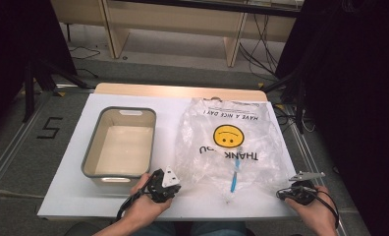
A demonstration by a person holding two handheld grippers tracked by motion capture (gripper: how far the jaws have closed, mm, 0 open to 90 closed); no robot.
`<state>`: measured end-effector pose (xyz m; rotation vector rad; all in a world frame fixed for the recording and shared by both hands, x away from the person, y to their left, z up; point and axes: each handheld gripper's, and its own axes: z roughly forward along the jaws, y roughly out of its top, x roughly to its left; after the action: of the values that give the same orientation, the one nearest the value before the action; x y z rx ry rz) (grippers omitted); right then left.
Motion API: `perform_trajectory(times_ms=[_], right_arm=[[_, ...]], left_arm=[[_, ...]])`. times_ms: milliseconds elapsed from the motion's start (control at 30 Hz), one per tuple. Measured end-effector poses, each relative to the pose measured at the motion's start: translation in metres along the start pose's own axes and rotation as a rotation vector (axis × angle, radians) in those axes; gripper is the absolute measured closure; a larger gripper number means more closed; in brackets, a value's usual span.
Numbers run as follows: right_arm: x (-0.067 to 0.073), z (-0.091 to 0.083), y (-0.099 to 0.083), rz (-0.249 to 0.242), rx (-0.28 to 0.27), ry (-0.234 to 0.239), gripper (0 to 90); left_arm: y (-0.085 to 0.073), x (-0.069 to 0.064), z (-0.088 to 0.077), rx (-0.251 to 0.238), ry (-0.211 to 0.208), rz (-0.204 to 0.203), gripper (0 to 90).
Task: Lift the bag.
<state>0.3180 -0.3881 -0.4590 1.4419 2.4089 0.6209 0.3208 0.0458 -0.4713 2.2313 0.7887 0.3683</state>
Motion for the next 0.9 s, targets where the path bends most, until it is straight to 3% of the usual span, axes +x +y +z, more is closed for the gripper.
perform_trajectory(times_ms=[567,900], right_arm=[[0.002,0.002,0.006,-0.001,-0.044,0.004,89.7],[0.003,-0.008,0.009,0.005,-0.135,0.005,89.8]], left_arm=[[0.007,0.002,-0.014,-0.111,0.021,0.015,89.2],[0.014,0.005,-0.027,-0.228,0.030,0.029,89.2]])
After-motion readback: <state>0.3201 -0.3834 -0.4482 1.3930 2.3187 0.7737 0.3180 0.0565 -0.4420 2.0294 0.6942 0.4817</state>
